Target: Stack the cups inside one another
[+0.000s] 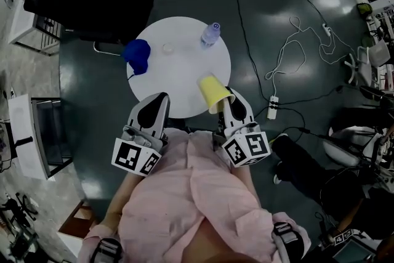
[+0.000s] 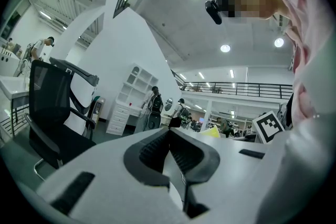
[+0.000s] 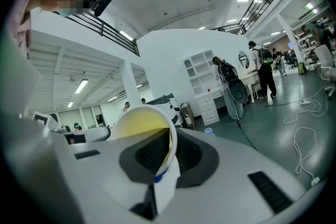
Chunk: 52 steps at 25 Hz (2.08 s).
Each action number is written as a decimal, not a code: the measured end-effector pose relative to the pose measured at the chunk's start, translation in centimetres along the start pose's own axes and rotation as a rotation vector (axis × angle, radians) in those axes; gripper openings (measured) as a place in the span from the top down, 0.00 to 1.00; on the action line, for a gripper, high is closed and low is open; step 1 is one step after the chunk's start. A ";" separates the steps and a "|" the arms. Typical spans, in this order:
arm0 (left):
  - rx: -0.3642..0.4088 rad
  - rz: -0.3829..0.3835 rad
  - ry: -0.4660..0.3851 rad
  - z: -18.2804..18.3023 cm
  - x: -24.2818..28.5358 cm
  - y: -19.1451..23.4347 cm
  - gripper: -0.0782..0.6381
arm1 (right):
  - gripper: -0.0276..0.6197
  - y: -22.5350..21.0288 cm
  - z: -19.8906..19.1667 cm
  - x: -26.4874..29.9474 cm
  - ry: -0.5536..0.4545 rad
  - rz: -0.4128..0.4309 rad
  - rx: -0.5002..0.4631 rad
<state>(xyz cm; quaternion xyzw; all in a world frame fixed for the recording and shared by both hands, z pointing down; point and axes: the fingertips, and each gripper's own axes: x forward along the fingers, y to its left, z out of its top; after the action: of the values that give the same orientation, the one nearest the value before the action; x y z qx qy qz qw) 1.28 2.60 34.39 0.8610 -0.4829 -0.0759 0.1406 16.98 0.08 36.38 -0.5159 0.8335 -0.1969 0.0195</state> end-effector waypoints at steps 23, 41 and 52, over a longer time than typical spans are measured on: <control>-0.013 0.015 0.005 -0.3 -0.4 0.7 0.87 | 0.89 0.4 -1.1 0.5 0.027 0.011 0.013; -0.028 0.029 -0.002 0.0 -0.8 1.1 0.87 | 0.89 0.7 -1.0 0.7 0.035 0.009 0.015; -0.024 0.022 0.000 0.2 -0.8 1.3 0.87 | 0.90 0.8 -1.0 0.8 0.033 0.001 0.023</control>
<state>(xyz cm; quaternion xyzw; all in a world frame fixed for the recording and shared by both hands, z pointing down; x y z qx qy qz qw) -0.24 2.58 34.66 0.8539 -0.4913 -0.0800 0.1517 15.71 0.00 37.16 -0.5121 0.8315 -0.2150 0.0120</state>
